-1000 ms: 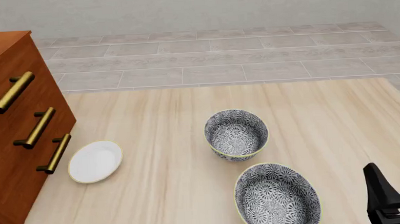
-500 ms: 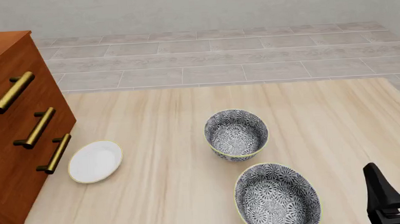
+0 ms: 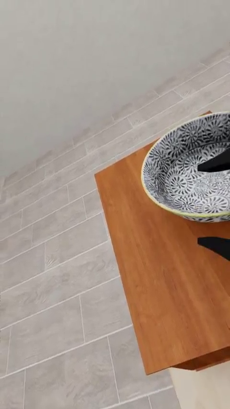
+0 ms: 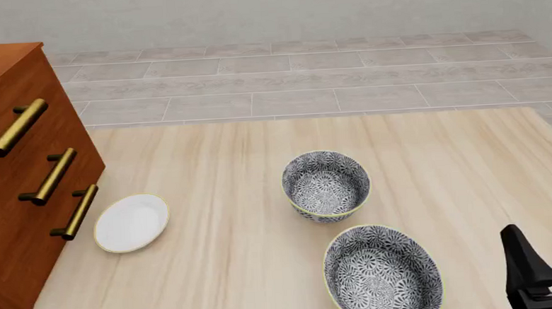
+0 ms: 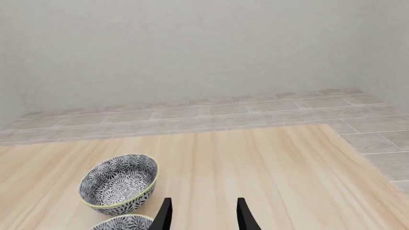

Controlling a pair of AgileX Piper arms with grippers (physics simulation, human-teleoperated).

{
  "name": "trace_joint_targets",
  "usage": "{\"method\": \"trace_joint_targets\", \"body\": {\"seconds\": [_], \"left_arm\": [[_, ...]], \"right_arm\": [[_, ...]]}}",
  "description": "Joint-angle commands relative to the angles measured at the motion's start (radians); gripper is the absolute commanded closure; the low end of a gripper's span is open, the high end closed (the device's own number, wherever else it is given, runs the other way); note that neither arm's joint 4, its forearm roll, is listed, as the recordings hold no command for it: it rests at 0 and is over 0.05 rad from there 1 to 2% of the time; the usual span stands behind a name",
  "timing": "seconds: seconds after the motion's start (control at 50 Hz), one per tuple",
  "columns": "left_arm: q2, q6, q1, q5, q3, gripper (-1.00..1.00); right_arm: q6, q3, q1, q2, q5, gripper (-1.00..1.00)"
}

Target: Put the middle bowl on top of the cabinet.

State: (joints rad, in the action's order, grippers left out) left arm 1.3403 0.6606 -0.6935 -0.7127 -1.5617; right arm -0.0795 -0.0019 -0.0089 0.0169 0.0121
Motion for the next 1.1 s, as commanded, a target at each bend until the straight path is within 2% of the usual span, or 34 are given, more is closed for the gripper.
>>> {"method": "trace_joint_targets", "body": {"seconds": [0.02,0.58,1.1], "left_arm": [[-0.011,0.001,-0.006,0.009,0.002,-1.00],[-0.071,-0.007,-0.025,-0.009,-0.058,-1.00],[-0.150,0.005,-0.081,-0.021,-0.126,-1.00]], "right_arm": [[0.001,0.000,0.001,0.002,0.002,-1.00],[-0.003,-0.001,-0.002,-0.007,-0.005,-1.00],[-0.008,-0.001,-0.006,-0.011,-0.008,-1.00]]}}
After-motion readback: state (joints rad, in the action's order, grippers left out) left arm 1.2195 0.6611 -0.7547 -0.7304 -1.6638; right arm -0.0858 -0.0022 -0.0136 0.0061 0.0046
